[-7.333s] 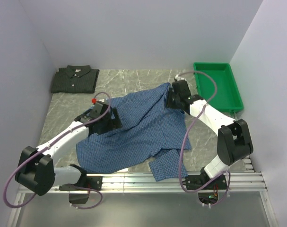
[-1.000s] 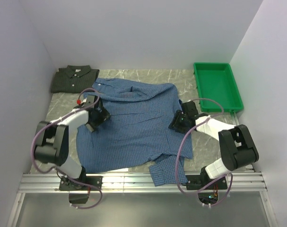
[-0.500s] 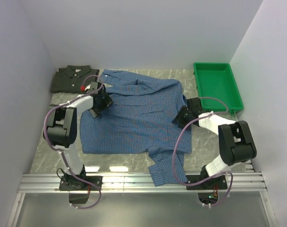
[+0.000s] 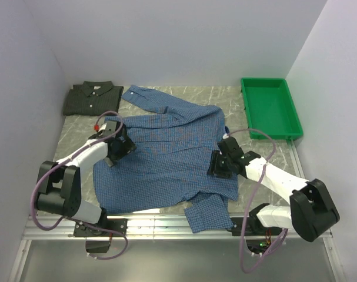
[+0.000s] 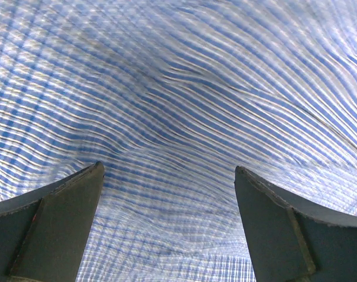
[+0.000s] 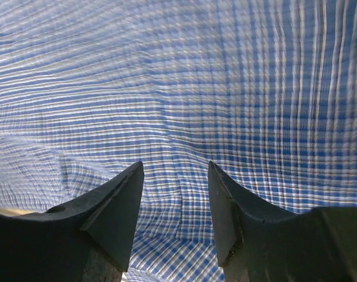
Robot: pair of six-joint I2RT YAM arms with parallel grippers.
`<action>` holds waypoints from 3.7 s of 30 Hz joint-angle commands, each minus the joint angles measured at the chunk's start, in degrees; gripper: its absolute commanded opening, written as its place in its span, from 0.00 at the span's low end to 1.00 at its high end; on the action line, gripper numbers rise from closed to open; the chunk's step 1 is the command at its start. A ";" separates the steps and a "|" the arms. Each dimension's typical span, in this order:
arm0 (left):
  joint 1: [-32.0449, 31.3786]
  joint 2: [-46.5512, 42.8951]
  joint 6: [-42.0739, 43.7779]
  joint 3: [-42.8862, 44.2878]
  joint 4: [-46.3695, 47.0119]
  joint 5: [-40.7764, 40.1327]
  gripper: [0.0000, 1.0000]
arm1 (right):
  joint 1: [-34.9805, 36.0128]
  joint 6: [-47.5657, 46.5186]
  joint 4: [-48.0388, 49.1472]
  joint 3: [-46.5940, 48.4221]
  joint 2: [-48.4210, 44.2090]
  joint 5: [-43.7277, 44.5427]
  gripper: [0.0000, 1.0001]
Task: Fold and stack the long sleeve shirts
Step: Flatten the shirt out
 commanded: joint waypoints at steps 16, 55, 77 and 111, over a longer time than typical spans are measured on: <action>-28.16 30.18 15.14 32.89 2.53 0.16 0.99 | -2.34 -26.59 7.78 43.85 23.58 7.85 0.56; -41.18 8.91 12.16 2.05 6.13 19.58 0.99 | -7.07 -20.99 -11.89 79.98 68.05 -0.05 0.57; -39.08 5.40 13.56 17.14 -0.72 10.71 0.99 | -18.95 -13.94 -2.24 68.15 48.31 -6.39 0.57; 2.76 33.01 13.57 47.40 -5.57 -2.40 0.98 | -21.59 -0.67 5.07 13.53 13.06 10.75 0.51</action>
